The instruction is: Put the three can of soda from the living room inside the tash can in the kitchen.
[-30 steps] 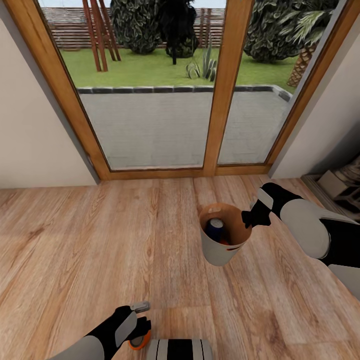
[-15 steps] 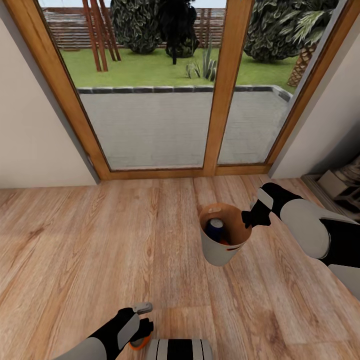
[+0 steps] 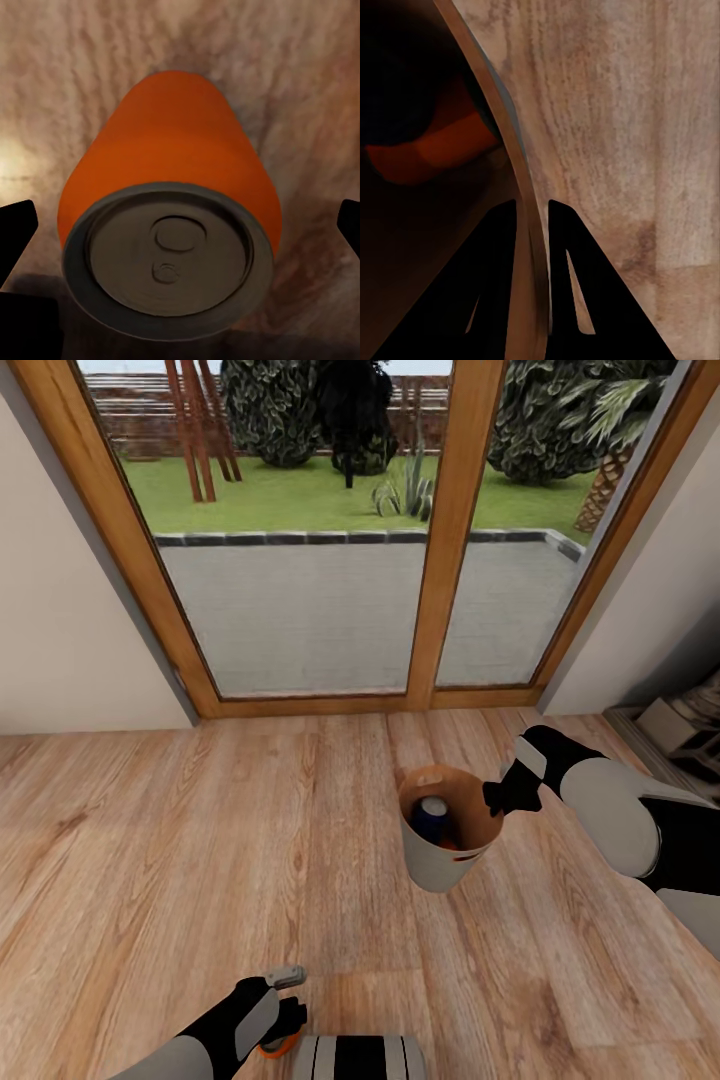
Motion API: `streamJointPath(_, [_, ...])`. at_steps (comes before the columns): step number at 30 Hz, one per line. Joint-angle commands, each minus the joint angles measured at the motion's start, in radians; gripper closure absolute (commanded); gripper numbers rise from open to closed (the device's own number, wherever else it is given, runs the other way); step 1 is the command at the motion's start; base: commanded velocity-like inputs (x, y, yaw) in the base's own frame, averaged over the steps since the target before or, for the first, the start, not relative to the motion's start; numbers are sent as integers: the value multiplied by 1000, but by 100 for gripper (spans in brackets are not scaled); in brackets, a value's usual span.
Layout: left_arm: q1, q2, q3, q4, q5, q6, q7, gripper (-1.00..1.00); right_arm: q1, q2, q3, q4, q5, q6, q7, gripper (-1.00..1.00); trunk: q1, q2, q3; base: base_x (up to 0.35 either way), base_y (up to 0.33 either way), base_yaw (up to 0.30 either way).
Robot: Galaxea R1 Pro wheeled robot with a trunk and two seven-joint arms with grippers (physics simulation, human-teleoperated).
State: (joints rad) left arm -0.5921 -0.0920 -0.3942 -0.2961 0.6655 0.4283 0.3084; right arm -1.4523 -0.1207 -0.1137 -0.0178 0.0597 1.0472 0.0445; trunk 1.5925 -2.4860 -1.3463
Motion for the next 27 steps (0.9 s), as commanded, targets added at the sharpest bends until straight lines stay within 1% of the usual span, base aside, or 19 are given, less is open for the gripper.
streamJointPath(1, [0, 0, 0, 0, 0, 0, 0, -100, 0, 0, -17, 0, -20, 0, 5, 100, 0, 0, 0, 0, 0, 0])
streamJointPath(11, [0, 0, 0, 0, 0, -1, 0, -100, 0, 0, -16, 0, -20, 0, 5, 100, 0, 0, 0, 0, 0, 0])
streamJointPath(12, [0, 0, 0, 0, 0, -1, 0, 100, 0, 0, -17, 0, -20, 0, 5, 100, 0, 0, 0, 0, 0, 0])
streamJointPath(27, [0, 0, 0, 0, -1, -7, 1, 100, 0, 0, -16, 1, -20, 0, 5, 100, 0, 0, 0, 0, 0, 0])
